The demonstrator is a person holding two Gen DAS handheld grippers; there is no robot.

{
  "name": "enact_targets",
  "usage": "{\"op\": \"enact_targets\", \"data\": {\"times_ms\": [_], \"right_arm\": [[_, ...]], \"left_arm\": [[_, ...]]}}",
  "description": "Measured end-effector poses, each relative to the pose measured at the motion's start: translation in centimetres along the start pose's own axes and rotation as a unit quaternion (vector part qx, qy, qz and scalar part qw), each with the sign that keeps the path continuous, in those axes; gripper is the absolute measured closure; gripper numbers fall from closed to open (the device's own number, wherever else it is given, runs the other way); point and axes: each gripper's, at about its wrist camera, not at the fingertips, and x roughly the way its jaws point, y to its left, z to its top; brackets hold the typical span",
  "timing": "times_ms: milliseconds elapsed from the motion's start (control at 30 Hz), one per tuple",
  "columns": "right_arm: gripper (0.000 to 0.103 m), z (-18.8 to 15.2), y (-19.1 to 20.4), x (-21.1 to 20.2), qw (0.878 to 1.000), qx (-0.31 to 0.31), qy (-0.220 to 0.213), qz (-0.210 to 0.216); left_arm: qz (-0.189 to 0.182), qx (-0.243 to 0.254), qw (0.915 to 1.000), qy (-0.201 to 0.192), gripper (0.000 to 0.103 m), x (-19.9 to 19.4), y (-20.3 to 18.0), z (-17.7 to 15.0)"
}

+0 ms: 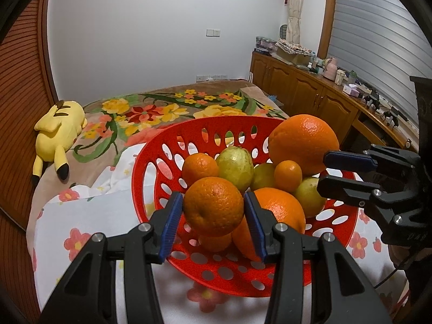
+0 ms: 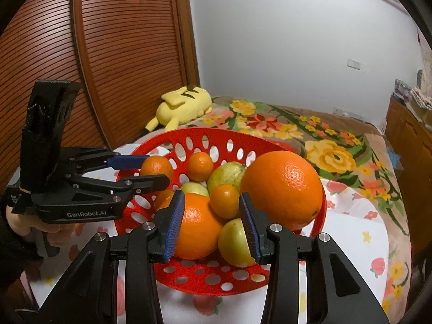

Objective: Organize fruits

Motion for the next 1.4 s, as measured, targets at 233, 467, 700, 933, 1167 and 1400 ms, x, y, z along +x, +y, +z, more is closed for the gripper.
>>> {"op": "enact_targets", "data": {"times_ms": [233, 467, 700, 933, 1167, 1400], "right_arm": [[0.061, -0.4, -0.3, -0.6, 1.0, 0.008, -0.003, -0.004], [0.061, -1.0, -0.3, -1.2, 1.0, 0.022, -0.009, -0.01], [0.061, -2.1, 0.2, -2.8, 0.999, 0.035, -0.018, -0.017], [0.058, -3.9, 1.2, -4.9, 0.998, 0.041, -0.033, -0.038], [0.05, -5.0, 1.7, -7.7, 0.995, 0.056, -0.059, -0.053], [0.042, -5.4, 2.6, -10.7, 0.992, 0.055, -0.087, -0.07]], "left_arm": [[0.005, 0.001, 0.9999, -0.013, 0.051, -0.8, -0.2, 0.1], [0.008, 0.007, 0.9998, -0.016, 0.049, -2.0, -1.1, -0.7], [0.009, 0.01, 0.9996, -0.026, 0.048, -4.3, -2.4, -2.2], [0.017, 0.016, 0.9988, -0.043, 0.045, -7.3, -3.7, -3.5], [0.018, 0.019, 0.9969, -0.074, 0.042, -10.7, -5.0, -4.6], [0.026, 0.02, 0.9933, -0.111, 0.033, -13.7, -6.0, -5.2]]}}
